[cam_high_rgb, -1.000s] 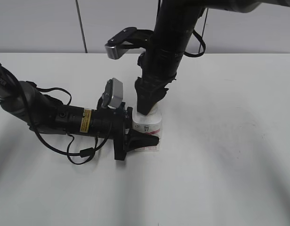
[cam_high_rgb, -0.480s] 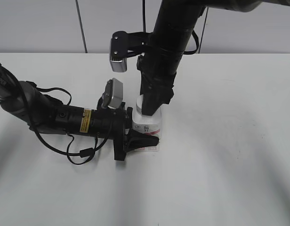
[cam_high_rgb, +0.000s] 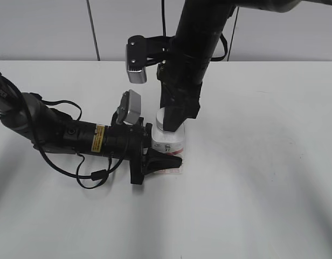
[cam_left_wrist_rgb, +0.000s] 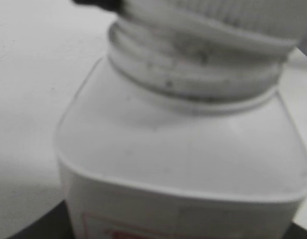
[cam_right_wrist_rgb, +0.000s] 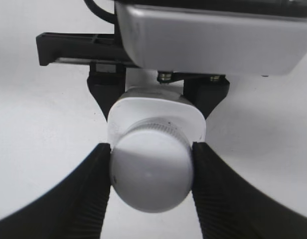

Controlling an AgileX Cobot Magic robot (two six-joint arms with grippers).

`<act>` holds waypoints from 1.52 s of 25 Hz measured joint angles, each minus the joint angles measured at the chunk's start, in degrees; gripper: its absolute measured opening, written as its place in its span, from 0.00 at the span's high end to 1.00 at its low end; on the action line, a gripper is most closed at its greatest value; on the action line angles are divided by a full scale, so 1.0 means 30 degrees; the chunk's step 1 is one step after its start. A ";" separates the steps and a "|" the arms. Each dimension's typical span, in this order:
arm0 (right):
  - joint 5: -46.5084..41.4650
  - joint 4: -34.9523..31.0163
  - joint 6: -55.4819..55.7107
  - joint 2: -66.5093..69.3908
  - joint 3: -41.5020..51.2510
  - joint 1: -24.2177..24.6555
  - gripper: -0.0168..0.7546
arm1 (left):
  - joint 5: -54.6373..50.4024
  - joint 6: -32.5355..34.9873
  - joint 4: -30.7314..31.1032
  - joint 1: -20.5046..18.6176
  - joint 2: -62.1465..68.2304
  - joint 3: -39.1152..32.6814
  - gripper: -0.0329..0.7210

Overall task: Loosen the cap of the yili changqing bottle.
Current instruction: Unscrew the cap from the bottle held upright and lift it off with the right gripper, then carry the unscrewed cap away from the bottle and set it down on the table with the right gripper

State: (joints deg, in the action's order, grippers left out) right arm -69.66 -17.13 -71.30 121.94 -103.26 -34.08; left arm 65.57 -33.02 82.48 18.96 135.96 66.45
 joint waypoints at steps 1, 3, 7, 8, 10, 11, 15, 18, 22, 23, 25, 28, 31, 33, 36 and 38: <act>-0.0018 0.0000 -0.0006 -0.0023 0.0000 0.0000 0.47 | 0.0021 -0.0039 0.0018 0.0000 0.0000 0.0000 0.46; -0.0018 0.0000 -0.0006 -0.0181 0.0000 -0.0017 0.47 | 0.0021 -0.0050 0.0018 0.0000 0.0000 0.0000 0.46; -0.0018 0.0000 -0.0006 -0.0476 0.0000 -0.0017 0.47 | 0.0021 -0.0050 0.0066 0.0000 0.0000 0.0024 0.46; -0.0018 0.0000 -0.0006 -0.0474 0.0000 -0.0017 0.47 | 0.0021 -0.0050 0.0066 0.0000 0.0000 0.0024 0.46; -0.0018 0.0093 0.0259 -0.0474 0.0000 -0.0017 0.47 | 0.0021 -0.0050 0.0066 0.0000 0.0000 0.0024 0.46; -0.0018 0.0276 0.0576 -0.0474 0.0000 -0.0039 0.47 | 0.0021 -0.0050 0.0066 0.0000 0.0000 0.0024 0.46; -0.0018 0.1270 0.2190 -0.0721 0.0000 -0.0039 0.47 | 0.0021 -0.0050 0.0066 0.0000 0.0000 0.0024 0.46; -0.0018 0.1434 0.3365 -0.1185 0.0000 -0.0039 0.47 | 0.0021 -0.0050 0.0072 0.0000 0.0000 0.0024 0.46; -0.0018 0.1395 0.5432 -0.1806 0.0000 -0.0039 0.47 | 0.0021 -0.0050 0.0072 0.0000 0.0000 0.0024 0.46; -0.0018 0.1417 0.5954 -0.1906 0.0000 -0.0039 0.47 | 0.0021 -0.0050 0.0072 0.0000 0.0000 0.0024 0.46; -0.0018 0.1417 0.7179 -0.2032 0.0000 0.0079 0.47 | 0.0021 -0.0050 0.0072 0.0000 0.0000 0.0024 0.46; -0.0018 0.1098 0.9020 -0.2050 0.0000 0.0552 0.47 | 0.0002 -0.0050 0.0072 0.0000 0.0000 0.0024 0.46; -0.0018 0.0187 1.0832 -0.2050 0.0000 0.1714 0.47 | 0.0002 -0.0050 0.0088 0.0000 0.0000 0.0040 0.46; -0.0018 -0.0145 1.2342 -0.2050 0.0000 0.2866 0.47 | 0.0002 -0.0050 0.0106 0.0000 0.0000 0.0040 0.46; 0.0490 -0.0245 1.4185 -0.2065 0.0610 0.4536 0.47 | 0.0002 -0.0050 0.0106 0.0000 0.0000 0.0040 0.46; 0.1290 -0.0338 1.4974 -0.2087 0.1481 0.5570 0.47 | 0.0002 -0.0050 0.0106 0.0000 0.0000 0.0040 0.46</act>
State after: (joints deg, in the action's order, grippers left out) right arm -65.79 -18.15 -26.37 115.68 -98.82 -17.37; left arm 65.57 -33.18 82.80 18.96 135.96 66.57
